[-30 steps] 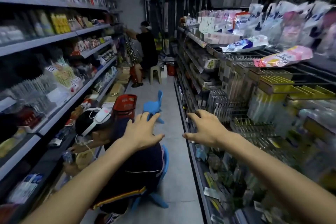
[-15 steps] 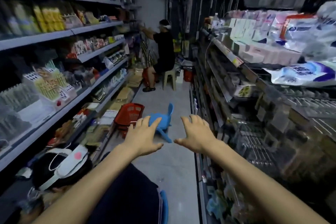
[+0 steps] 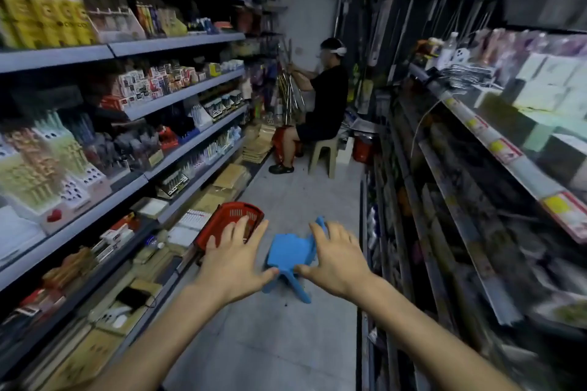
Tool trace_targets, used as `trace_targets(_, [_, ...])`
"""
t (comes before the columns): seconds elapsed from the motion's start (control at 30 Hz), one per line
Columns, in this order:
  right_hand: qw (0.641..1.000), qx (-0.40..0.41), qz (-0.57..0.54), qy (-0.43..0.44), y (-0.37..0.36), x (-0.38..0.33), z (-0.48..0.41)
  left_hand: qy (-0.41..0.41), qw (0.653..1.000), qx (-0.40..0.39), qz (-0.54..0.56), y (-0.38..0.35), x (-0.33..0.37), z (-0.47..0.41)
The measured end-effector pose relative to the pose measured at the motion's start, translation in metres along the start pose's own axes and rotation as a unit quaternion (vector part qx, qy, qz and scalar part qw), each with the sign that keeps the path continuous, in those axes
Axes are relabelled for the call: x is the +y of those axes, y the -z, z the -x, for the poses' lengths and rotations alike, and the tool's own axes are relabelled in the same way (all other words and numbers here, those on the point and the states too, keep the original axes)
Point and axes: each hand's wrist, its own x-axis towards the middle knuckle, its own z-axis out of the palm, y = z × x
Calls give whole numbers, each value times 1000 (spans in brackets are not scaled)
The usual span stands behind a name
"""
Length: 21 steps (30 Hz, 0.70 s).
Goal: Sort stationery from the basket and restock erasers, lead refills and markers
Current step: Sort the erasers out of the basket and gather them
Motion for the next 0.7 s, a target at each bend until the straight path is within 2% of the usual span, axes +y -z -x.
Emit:
trace_targets(0.27, [998,8,-9,65,-40,61,-220,22,999,0,-27,-40,-35,-202])
trace_targets(0.43, [994,-39,11,104,-62,102,-340,57,998,-35,-16,-66,-63,-309])
trace_targets(0.57, [987,-83,17,136,-87,96,-435,106,993,-45,-2,-78,-107,-363])
trace_targets(0.7, [975,-121,29,186,-121,59,-532,149,986,-59,33,-96,-173,-411])
